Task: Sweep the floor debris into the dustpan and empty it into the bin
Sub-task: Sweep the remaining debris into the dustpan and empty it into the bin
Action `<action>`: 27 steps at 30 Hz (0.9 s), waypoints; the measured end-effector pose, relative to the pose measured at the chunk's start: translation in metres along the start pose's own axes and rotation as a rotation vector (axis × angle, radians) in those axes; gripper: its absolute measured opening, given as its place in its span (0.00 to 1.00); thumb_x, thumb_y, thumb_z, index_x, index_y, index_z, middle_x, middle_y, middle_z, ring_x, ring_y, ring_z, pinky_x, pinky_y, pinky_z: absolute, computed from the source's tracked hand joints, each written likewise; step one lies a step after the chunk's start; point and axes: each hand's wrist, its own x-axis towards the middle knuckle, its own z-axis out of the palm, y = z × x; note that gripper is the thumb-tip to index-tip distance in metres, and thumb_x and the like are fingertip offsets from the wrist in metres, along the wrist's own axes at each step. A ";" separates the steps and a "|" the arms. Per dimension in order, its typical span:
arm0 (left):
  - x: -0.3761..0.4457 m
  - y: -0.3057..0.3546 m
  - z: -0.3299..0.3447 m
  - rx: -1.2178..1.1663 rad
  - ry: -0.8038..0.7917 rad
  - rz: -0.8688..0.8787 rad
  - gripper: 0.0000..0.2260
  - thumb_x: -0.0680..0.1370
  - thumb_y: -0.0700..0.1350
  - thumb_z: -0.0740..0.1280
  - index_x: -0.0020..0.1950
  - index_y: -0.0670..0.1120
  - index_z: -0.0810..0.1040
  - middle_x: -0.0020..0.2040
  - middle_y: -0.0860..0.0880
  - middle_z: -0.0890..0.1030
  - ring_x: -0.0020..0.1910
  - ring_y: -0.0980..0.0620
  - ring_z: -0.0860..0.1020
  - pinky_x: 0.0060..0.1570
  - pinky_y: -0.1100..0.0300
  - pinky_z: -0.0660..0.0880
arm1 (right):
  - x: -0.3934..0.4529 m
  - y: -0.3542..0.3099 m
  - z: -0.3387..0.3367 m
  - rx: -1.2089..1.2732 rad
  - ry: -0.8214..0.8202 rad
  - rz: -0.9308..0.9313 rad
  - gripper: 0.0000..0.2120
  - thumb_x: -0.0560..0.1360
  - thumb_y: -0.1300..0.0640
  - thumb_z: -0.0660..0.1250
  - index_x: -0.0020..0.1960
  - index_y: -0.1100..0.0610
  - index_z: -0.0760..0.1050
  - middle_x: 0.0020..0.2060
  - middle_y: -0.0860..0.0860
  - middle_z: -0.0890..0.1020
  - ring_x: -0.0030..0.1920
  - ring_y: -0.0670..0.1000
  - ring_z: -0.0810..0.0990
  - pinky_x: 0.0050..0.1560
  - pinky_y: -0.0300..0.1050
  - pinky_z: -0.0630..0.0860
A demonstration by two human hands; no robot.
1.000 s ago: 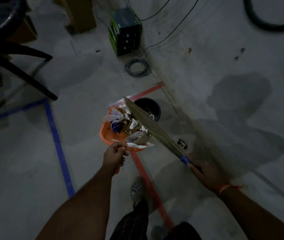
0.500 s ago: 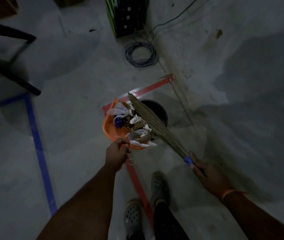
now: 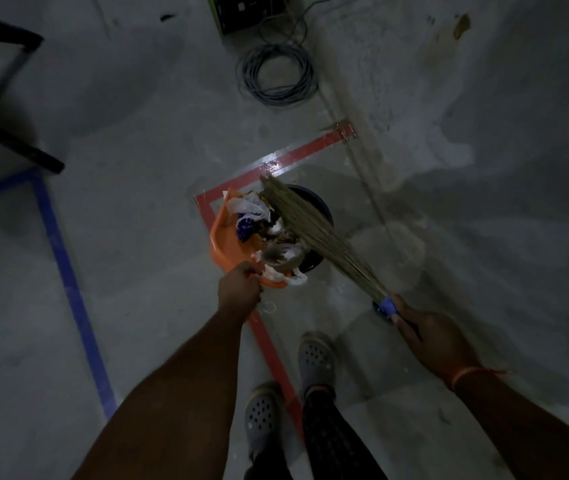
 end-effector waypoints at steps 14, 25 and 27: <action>-0.015 0.026 -0.019 0.039 -0.046 -0.119 0.06 0.74 0.47 0.62 0.43 0.52 0.79 0.50 0.40 0.84 0.45 0.39 0.84 0.44 0.44 0.84 | -0.056 -0.008 -0.033 0.051 0.004 0.028 0.22 0.79 0.55 0.65 0.72 0.52 0.69 0.32 0.54 0.82 0.28 0.44 0.70 0.29 0.30 0.59; -0.080 0.072 -0.058 0.068 -0.108 -0.085 0.10 0.79 0.36 0.60 0.51 0.44 0.80 0.48 0.37 0.83 0.42 0.37 0.84 0.34 0.50 0.80 | -0.116 -0.037 -0.052 0.141 0.006 0.100 0.21 0.81 0.54 0.60 0.74 0.50 0.66 0.60 0.52 0.81 0.53 0.49 0.81 0.42 0.29 0.66; -0.095 0.076 -0.066 0.050 -0.105 -0.085 0.10 0.78 0.36 0.59 0.49 0.45 0.80 0.46 0.36 0.83 0.38 0.40 0.82 0.33 0.53 0.78 | -0.126 -0.044 -0.055 0.153 -0.001 0.120 0.22 0.81 0.54 0.60 0.74 0.51 0.65 0.60 0.54 0.81 0.53 0.50 0.80 0.43 0.30 0.66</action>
